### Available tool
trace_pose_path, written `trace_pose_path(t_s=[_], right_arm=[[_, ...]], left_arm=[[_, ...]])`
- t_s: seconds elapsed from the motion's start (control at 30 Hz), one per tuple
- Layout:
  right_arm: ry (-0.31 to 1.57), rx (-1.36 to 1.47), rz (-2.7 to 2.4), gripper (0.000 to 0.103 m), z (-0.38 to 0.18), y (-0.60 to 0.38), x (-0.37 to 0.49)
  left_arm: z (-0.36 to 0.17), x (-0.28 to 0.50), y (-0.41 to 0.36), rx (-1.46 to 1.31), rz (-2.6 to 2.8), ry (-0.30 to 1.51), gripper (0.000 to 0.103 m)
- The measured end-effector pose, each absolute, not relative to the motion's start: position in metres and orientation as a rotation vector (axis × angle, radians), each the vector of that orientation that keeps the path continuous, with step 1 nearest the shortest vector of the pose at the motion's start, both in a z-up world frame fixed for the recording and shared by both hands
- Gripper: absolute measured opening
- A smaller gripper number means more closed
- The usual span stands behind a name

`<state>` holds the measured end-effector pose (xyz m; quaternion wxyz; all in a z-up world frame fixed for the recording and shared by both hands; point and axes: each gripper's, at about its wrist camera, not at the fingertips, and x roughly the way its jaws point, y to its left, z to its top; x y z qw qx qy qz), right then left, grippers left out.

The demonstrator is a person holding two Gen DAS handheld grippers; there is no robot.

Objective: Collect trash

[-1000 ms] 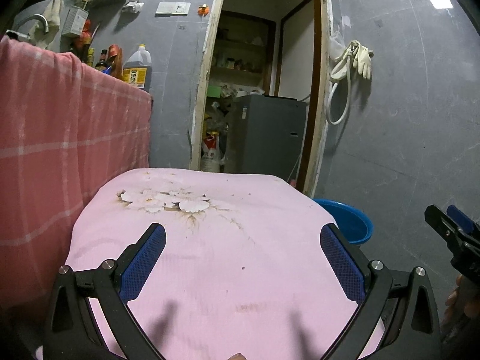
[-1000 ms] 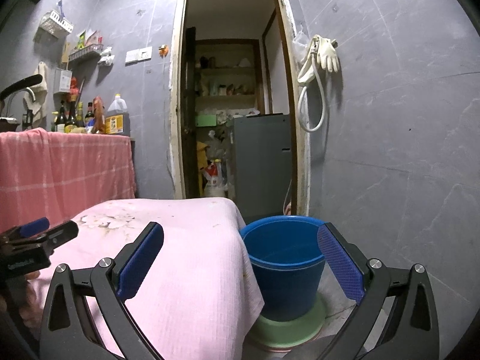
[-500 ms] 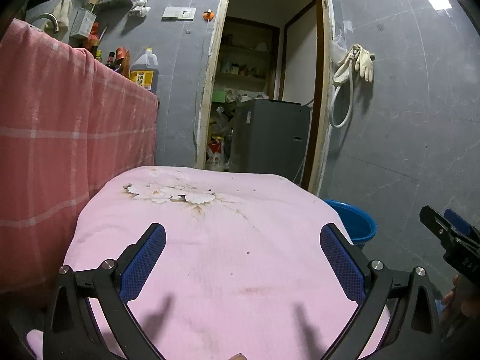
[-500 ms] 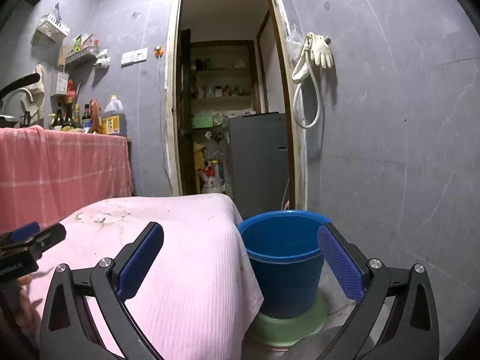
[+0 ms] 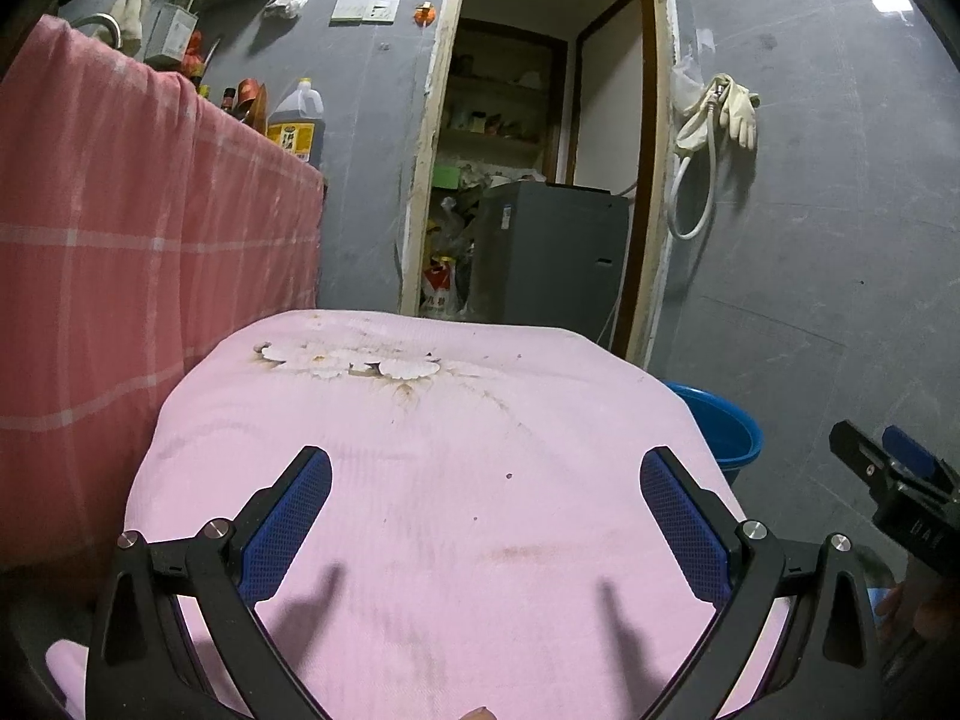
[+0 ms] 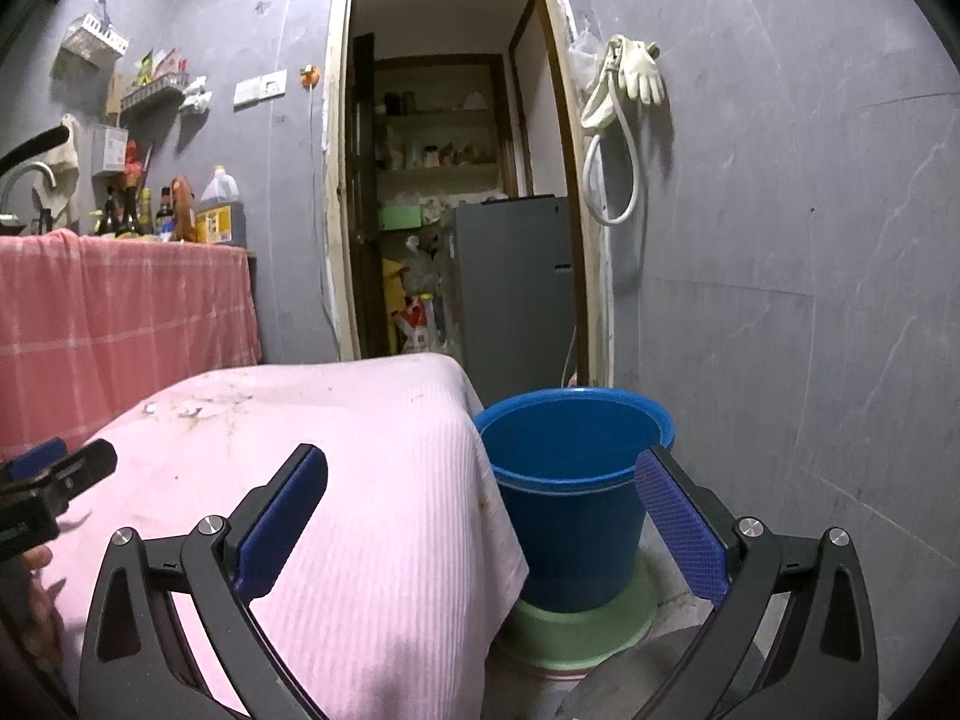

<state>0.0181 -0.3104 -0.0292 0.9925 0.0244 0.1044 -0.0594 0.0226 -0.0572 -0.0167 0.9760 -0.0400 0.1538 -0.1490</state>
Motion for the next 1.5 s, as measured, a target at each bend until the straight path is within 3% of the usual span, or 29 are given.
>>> trace_pose_path(t_s=[1.5], right_arm=[[0.2, 0.061, -0.126, 0.103, -0.032, -0.3167, 0.0161]], left_arm=[[-0.0215, 0.0223, -0.0599, -0.072, -0.289, 0.328, 0.101]])
